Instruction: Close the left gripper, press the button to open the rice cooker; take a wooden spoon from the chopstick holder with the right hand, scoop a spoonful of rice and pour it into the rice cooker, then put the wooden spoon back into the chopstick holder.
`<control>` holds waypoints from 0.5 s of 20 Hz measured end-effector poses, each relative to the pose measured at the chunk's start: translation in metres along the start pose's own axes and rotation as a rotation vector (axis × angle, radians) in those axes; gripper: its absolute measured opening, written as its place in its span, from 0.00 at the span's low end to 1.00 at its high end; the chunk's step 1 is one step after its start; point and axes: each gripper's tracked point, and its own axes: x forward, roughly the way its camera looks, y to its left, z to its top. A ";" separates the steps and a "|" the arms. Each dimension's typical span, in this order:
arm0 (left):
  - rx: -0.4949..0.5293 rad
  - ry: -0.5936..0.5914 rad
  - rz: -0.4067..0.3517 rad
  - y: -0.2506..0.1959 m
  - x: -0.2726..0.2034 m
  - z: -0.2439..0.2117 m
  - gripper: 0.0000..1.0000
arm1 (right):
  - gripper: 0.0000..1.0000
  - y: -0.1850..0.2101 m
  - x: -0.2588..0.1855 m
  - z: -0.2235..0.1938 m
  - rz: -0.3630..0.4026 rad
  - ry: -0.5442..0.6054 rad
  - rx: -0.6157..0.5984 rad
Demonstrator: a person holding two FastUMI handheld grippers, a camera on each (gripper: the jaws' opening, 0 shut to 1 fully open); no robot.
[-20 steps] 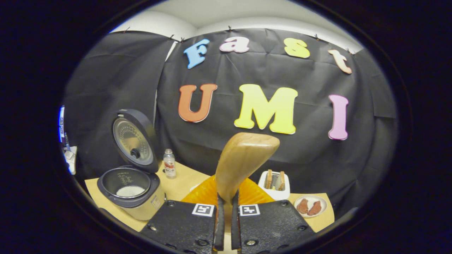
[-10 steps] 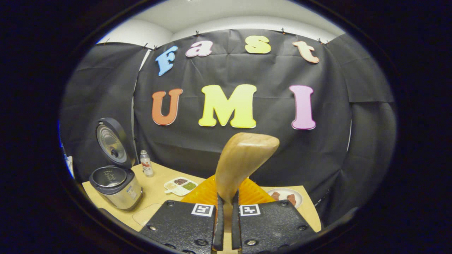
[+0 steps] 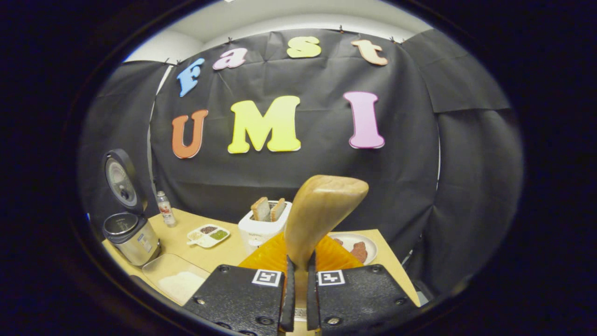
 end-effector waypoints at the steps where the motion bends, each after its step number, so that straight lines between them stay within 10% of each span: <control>1: 0.009 -0.004 0.001 -0.003 0.005 0.000 0.95 | 0.16 -0.002 0.002 -0.010 0.006 0.012 0.031; 8: -0.032 0.046 -0.042 -0.014 0.051 -0.003 0.95 | 0.19 -0.006 0.023 -0.055 0.079 0.086 0.159; 10: -0.019 0.054 -0.016 -0.003 0.065 -0.002 0.94 | 0.39 -0.010 0.023 -0.046 0.081 0.063 0.171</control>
